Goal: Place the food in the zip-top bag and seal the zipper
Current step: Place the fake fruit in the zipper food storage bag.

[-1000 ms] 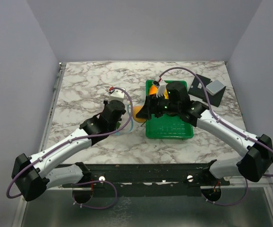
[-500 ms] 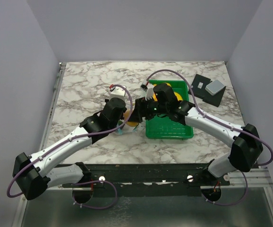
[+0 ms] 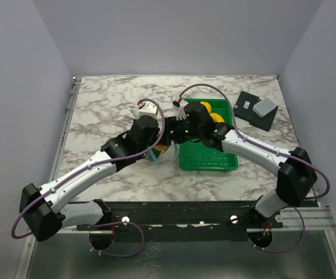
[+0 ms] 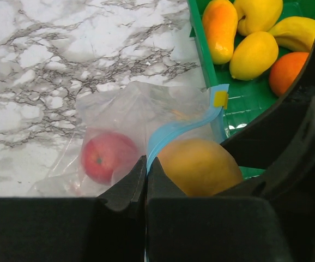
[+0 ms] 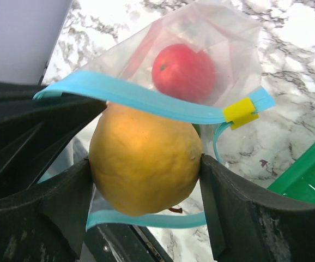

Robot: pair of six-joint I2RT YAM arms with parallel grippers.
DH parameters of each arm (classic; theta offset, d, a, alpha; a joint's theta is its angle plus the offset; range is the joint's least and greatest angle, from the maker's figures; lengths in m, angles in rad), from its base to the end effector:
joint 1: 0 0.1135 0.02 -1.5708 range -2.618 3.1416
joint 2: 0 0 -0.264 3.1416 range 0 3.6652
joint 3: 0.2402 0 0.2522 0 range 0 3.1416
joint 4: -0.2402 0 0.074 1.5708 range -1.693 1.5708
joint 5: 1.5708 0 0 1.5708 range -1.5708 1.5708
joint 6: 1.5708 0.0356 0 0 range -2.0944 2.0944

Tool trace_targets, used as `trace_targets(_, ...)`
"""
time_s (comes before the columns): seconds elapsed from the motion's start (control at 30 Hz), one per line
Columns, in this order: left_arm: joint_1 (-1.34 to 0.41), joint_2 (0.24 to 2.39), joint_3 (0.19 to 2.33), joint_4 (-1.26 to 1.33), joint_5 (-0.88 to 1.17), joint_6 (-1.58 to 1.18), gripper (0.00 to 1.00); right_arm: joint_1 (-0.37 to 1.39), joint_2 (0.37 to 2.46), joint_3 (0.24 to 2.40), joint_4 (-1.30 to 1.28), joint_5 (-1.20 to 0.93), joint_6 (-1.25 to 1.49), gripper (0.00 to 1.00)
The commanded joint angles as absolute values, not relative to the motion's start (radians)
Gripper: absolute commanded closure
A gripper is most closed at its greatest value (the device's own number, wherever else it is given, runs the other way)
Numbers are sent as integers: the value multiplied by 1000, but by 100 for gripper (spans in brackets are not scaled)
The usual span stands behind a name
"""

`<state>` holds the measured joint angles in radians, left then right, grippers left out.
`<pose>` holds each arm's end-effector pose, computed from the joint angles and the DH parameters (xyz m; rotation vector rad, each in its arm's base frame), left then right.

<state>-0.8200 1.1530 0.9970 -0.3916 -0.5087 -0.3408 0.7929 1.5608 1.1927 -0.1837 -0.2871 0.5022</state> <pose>0.1859 -0.1738 0.3213 0.1936 2.0386 -0.1833 0.2452 0.2632 0.2886 -0.5130 2.2317 1.0324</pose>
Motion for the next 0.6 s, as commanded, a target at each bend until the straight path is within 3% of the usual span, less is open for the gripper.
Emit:
trace_targets(0.0,-819,1175,1060,-428,-431,-399,100,801,1584,1221,-177,-157,548,65)
trace_targets(0.13,-819,1178,1085,-451,-423,-412,100,801,1580,1223,-180,-99,578,59)
trace_targets(0.4,-819,1166,1093,-472,-441,-432,100,801,1556,1221,-167,-98,593,21)
trace_targets(0.57,-818,1158,1085,-476,-456,-452,100,802,1540,1225,-155,-159,561,9)
